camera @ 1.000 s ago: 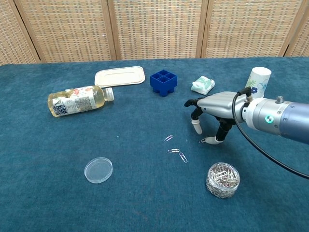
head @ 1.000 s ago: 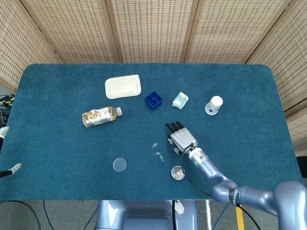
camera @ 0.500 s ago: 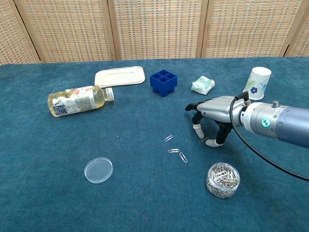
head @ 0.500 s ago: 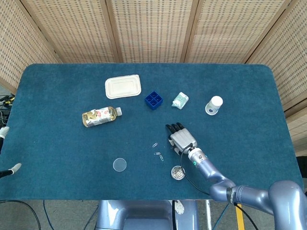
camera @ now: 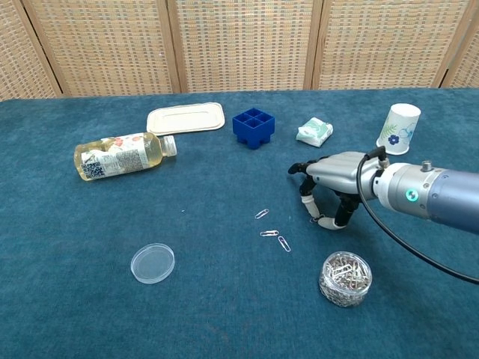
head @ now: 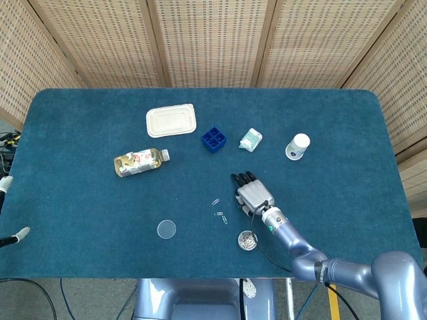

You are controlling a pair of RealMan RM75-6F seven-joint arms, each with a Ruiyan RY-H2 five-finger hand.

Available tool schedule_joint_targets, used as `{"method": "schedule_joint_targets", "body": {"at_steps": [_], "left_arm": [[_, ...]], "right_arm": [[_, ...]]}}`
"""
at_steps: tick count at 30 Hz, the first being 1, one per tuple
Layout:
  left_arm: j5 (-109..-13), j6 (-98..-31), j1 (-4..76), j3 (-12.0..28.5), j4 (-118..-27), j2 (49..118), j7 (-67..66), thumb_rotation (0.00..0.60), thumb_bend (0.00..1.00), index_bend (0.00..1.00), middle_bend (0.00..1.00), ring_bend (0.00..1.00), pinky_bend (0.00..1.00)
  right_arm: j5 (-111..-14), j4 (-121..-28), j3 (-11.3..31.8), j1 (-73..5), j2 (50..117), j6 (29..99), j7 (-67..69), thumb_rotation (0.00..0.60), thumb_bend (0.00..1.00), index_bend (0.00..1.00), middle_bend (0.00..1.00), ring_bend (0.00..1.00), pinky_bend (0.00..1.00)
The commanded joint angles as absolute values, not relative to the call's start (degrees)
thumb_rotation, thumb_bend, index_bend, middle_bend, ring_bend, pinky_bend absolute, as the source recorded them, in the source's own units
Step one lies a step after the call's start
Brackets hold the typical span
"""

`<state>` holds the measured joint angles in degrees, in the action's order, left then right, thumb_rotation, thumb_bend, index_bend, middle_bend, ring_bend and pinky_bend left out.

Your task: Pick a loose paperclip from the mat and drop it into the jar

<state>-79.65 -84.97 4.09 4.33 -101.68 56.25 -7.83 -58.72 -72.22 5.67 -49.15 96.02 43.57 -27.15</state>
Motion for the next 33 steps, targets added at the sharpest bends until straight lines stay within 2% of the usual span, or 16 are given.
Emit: {"method": "schedule_joint_targets", "body": {"at_steps": [1,11,20,33], "left_arm": [[-79.7,-85.0,4.1,4.3,-101.7,56.2,-7.8,0.600,0.01,0.00,0.00,0.00,0.00],[-79.7,-84.9,4.1,4.3,-101.6,56.1,-7.5,0.600,0.00,0.00,0.00,0.00,0.00],[-80.1,-85.0,4.1,4.1,-101.8,56.0,-7.4,0.600,0.00,0.00,0.00,0.00,0.00],[-81.5,-85.6,3.8,3.5,-102.3,55.8,-7.4,0.600,0.00,0.00,0.00,0.00,0.00]], "right_arm": [[-58.9,-72.3,5.7,-49.1,96.0,43.7,-27.0,0.600,0.42,0.66,0.00,0.00,0.00],[-60.2,-74.6,5.9,-48.6,94.5,45.0,-25.6,0.600,0.45,0.67,0.01,0.00,0.00],[-65.4,-84.5,5.1,-47.0,87.6,48.4,-24.4,0.600,0.45,0.67,0.02,0.00,0.00],[-75.1,-100.1,-1.2,-43.1,77.5,52.1,-25.4,0.600,0.45,0.68,0.03,0.00,0.00]]}}
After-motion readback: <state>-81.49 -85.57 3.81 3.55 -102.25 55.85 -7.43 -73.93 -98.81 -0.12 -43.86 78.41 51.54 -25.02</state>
